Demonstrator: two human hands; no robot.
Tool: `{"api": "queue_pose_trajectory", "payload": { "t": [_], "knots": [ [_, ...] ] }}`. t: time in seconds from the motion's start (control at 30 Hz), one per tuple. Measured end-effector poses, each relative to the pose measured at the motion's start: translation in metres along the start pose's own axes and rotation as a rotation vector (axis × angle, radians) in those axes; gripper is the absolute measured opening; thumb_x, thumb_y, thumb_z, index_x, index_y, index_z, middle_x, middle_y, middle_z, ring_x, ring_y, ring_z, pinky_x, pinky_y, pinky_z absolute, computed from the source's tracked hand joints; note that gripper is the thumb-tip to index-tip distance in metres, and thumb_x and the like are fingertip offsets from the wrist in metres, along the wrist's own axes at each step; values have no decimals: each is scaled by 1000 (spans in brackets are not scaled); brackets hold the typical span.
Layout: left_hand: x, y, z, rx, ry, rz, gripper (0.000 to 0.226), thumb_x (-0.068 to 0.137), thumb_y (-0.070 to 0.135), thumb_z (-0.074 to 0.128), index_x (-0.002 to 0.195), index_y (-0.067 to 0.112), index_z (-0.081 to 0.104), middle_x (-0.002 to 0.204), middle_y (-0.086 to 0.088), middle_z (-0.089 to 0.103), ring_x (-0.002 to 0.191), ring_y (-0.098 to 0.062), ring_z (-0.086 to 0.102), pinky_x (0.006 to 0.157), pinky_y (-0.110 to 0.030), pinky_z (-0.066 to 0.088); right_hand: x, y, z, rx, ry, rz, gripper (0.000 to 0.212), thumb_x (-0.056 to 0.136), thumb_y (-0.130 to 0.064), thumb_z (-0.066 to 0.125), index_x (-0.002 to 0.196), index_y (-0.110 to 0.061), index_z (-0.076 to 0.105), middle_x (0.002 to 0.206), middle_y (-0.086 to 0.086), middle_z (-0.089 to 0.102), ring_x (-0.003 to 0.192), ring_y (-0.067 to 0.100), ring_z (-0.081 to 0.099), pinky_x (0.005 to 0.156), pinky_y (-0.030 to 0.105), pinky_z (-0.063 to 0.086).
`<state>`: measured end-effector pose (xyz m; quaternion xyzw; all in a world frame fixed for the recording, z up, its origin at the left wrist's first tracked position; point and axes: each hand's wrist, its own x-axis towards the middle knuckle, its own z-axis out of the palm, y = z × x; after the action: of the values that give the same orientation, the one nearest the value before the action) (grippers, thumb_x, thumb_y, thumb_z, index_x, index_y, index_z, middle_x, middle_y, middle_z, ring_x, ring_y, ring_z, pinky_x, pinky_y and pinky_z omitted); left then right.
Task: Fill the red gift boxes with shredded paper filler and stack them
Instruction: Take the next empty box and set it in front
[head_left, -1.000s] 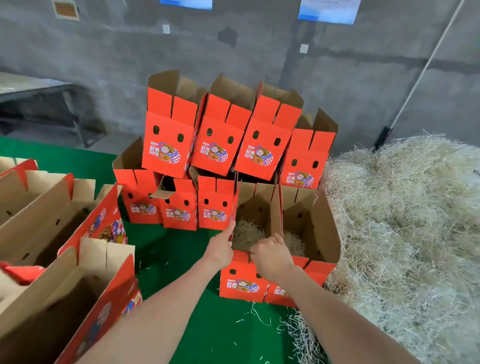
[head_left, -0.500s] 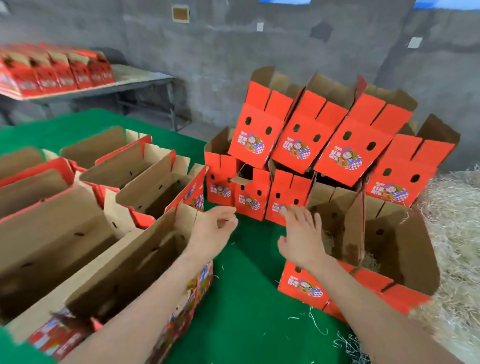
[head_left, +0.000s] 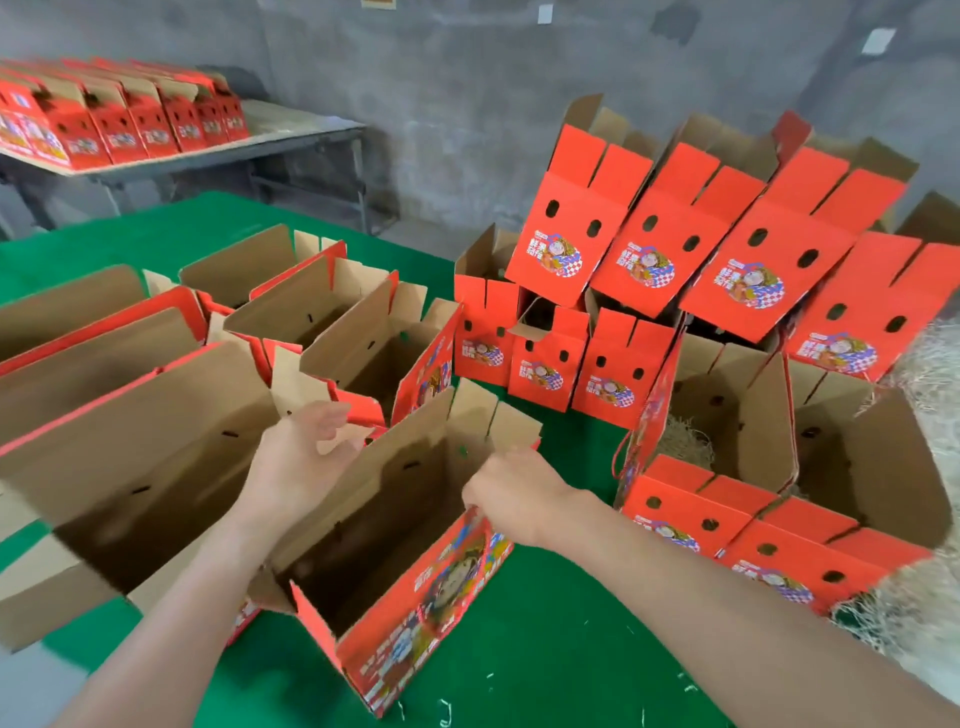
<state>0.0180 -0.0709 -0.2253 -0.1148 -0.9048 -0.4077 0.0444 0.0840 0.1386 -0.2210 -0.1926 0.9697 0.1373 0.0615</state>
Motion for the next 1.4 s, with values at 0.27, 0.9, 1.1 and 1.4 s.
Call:
{"api": "queue_pose_trajectory", "payload": {
  "t": [0.27, 0.9, 1.1, 1.4],
  "knots": [
    [-7, 15, 43, 411, -444, 252, 40, 85, 34, 65, 123, 26, 58, 121, 9, 62, 108, -6, 56, 87, -17, 43, -85, 26, 16, 607, 22, 260, 33, 90, -46, 50, 108, -22, 65, 112, -6, 64, 105, 14, 55, 89, 31, 41],
    [-40, 91, 135, 213, -818, 748, 16, 91, 13, 54, 81, 6, 64, 77, 0, 64, 76, -17, 57, 70, -30, 42, -188, 57, 56, 552, 60, 766, 12, 94, -29, 46, 94, -19, 53, 94, 8, 62, 89, 28, 55, 70, 35, 41],
    [-69, 150, 193, 220, -808, 786, 20, 89, 18, 58, 108, 23, 63, 108, 4, 66, 106, -19, 59, 87, -34, 46, -264, 73, 73, 578, 16, 955, 10, 89, -27, 49, 96, -22, 55, 100, 5, 64, 95, 27, 57, 79, 36, 46],
    [-113, 187, 245, 212, -696, 816, 23, 92, 17, 55, 109, 25, 67, 111, 5, 67, 106, -19, 57, 87, -34, 46, -293, 73, 108, 438, 93, 951, 27, 97, -25, 41, 107, -25, 66, 105, -1, 67, 97, 23, 59, 75, 28, 43]
  ]
}}
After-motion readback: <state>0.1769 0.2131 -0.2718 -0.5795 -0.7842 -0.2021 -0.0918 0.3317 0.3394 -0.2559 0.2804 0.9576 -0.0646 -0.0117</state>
